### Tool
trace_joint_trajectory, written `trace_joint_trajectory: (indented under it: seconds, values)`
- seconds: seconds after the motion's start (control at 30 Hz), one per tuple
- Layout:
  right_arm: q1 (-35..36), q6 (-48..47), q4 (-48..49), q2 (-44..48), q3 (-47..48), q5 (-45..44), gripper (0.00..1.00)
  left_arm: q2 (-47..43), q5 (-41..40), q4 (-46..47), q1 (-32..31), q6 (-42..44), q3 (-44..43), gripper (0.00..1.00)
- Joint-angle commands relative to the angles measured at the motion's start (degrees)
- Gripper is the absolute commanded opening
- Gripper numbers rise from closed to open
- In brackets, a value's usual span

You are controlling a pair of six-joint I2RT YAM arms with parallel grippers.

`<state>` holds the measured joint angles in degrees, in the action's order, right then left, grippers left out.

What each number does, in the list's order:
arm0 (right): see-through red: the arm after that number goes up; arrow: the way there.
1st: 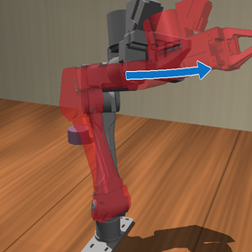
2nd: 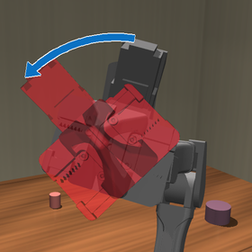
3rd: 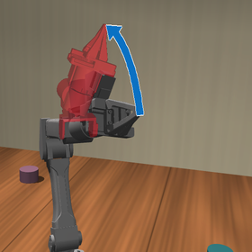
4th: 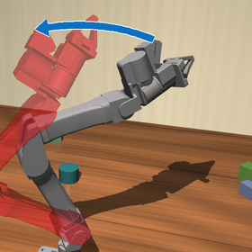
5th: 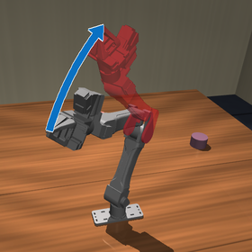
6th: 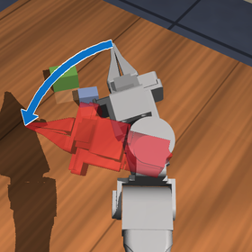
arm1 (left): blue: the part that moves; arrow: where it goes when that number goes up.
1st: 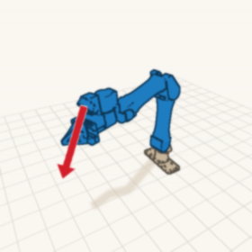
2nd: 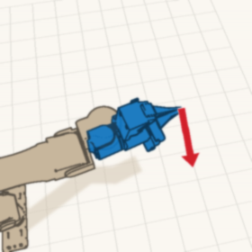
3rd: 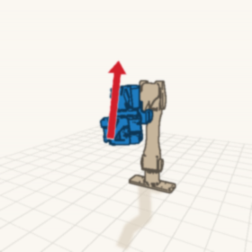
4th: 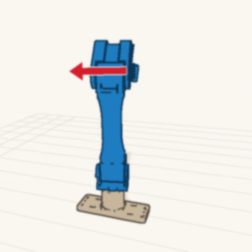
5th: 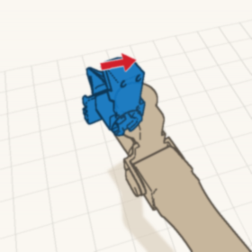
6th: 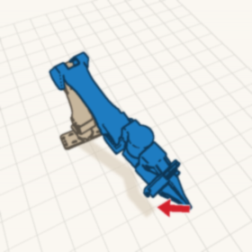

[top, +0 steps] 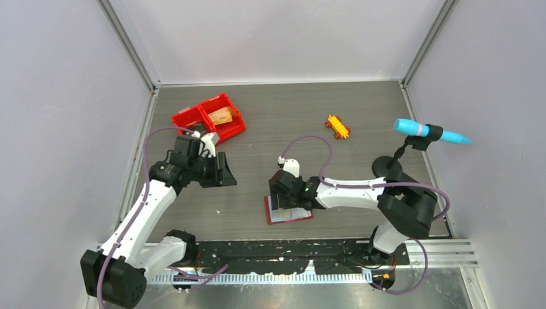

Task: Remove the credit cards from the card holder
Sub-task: Remove the credit card from the card holder.

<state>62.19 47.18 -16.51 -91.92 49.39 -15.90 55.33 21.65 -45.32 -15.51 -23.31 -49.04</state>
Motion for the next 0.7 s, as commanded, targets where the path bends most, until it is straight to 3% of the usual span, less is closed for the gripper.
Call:
trace_joint_trajectory:
  seconds: [0.0, 0.3, 0.47, 0.67]
  values:
    - [-0.4, 1.9, 6.2, 3.0, -2.1, 3.1, 0.69, 2.3, 2.9, 4.6, -3.6, -4.3, 2.4, 0.51]
    - [-1.9, 2.5, 9.4, 7.3, -6.4, 4.3, 0.76, 9.7, 8.6, 17.9, -10.1, -12.3, 7.7, 0.49]
    - [-2.1, 2.1, 9.7, 8.5, -8.1, 3.6, 0.66, 11.5, 9.5, 20.0, -11.1, -14.1, 8.5, 0.48]
    - [-1.4, 2.5, 7.7, 8.6, -6.4, 3.3, 0.80, 10.7, 6.2, 19.7, -11.1, -13.9, 10.3, 0.49]
